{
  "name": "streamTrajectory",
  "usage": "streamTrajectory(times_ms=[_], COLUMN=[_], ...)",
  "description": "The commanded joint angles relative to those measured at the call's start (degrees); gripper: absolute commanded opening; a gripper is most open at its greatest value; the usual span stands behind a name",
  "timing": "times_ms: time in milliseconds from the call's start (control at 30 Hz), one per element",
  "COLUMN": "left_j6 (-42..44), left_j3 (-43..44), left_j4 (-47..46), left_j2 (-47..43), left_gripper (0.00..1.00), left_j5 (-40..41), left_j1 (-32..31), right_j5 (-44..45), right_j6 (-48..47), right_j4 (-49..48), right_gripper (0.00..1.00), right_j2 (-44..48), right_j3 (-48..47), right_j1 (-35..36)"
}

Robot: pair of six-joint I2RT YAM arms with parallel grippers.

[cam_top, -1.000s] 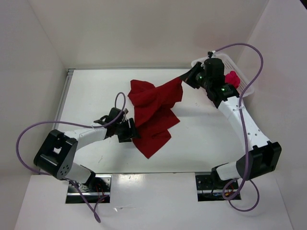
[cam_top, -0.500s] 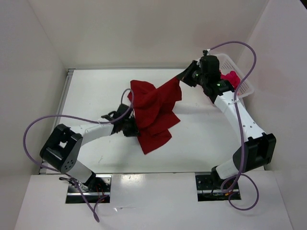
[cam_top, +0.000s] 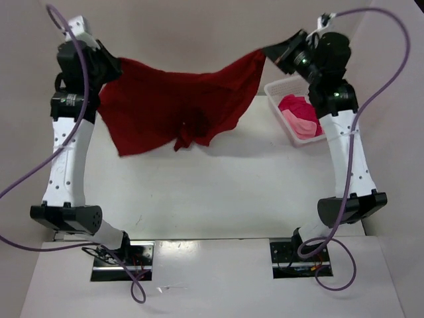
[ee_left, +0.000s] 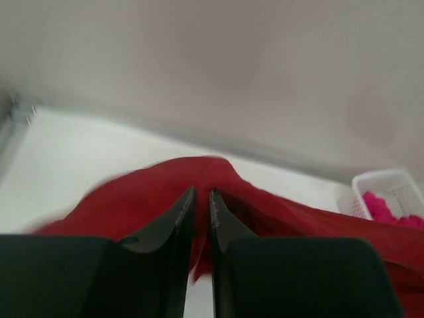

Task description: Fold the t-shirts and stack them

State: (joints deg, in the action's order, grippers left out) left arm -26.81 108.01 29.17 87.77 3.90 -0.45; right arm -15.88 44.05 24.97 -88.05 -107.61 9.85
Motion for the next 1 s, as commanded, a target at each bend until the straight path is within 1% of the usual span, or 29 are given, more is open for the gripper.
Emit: streamTrajectory(times_ms=[0,33,100,200,233,333,367,400,433,467,500,533,567,600,633,667,700,733,767,800,867,933,967], left_j6=[5.0,5.6,7.5,8.8,8.8,9.4,9.4,8.9,6.9,5.9,3.3,1.9,0.5,-1.0,-3.9,-5.3,-6.4,-8.0,-8.9,-10.1,-13.7,-14.2,-13.7], left_j3=[9.1,9.7,9.7,9.7,9.7,9.0,7.9,4.3,1.7,-1.5,-11.3,-17.9,-24.3,-30.1,-40.3,-44.6,-47.5,-49.3,-51.4,-51.9,-51.9,-50.1,-49.6], left_j4=[4.6,4.6,4.6,5.1,5.1,5.1,5.1,5.1,5.1,5.1,4.2,2.5,0.6,-1.8,-5.2,-6.9,-7.9,-7.9,-10.2,-11.5,-14.7,-17.4,-19.0], left_j2=[-3.0,-4.1,-7.2,-10.1,-10.1,-10.7,-10.7,-10.7,-10.7,-10.7,-11.7,-12.7,-14.4,-14.4,-15.1,-15.1,-14.4,-13.7,-13.0,-12.4,-12.4,-13.7,-13.8], left_gripper=[0.22,0.22,0.23,0.23,0.23,0.23,0.23,0.23,0.26,0.28,0.30,0.30,0.30,0.26,0.25,0.25,0.25,0.23,0.23,0.22,0.18,0.25,0.27], left_j5=[6.1,7.5,10.8,12.3,12.3,11.7,10.4,8.4,1.4,-2.5,-5.9,-9.3,-16.1,-18.2,-21.4,-22.4,-22.4,-21.5,-19.5,-19.5,-18.9,-20.5,-22.8], left_j1=[-0.5,-0.5,-0.5,-0.5,-0.5,-0.5,-0.5,-0.5,-0.5,-0.5,-0.5,-0.5,-0.5,-0.5,-2.0,-5.8,-8.3,-11.0,-14.8,-15.8,-15.8,-15.8,-15.8], right_j5=[-4.3,-4.3,-3.6,-3.6,-3.6,-3.6,-3.6,-3.6,-4.7,-5.7,-6.4,-6.4,-6.4,-5.5,-4.6,-3.6,-3.6,-3.6,-3.6,-4.3,-4.3,-4.3,-3.8], right_j6=[1.2,0.3,-0.9,-0.9,-0.9,-0.9,-0.9,-0.9,-0.9,-0.9,-0.9,-0.9,-1.4,-1.4,-2.8,-3.4,-3.4,-4.1,-4.1,-4.1,-4.1,-4.1,-4.1], right_j4=[-1.3,-0.5,0.9,0.9,1.6,1.6,1.6,1.6,2.2,2.2,2.8,2.3,-0.3,-1.2,-1.2,-1.2,-0.7,-0.7,-0.7,-0.7,-1.5,-2.2,-2.2], right_gripper=[0.05,0.05,0.05,0.05,0.05,0.06,0.06,0.06,0.06,0.06,0.06,0.06,0.06,0.06,0.06,0.06,0.06,0.06,0.06,0.06,0.06,0.06,0.06], right_j2=[-0.6,-0.6,0.9,2.2,2.2,2.2,2.2,1.1,1.0,0.5,1.6,3.2,5.3,9.2,10.7,11.8,13.2,13.2,13.2,13.2,13.2,8.8,6.8], right_j3=[-15.7,-19.2,-21.1,-24.0,-26.9,-29.7,-29.7,-29.7,-28.1,-26.5,-20.8,-15.9,-10.6,-0.9,2.9,6.2,11.3,13.0,14.3,16.2,16.7,14.9,11.9], right_j1=[-0.5,-0.5,-0.5,-0.5,-0.5,-0.5,-0.5,-0.5,-0.5,-0.5,-0.5,-0.5,-0.5,-0.5,-0.5,-0.5,-0.5,-0.5,-0.5,-0.5,-0.5,1.0,3.4])
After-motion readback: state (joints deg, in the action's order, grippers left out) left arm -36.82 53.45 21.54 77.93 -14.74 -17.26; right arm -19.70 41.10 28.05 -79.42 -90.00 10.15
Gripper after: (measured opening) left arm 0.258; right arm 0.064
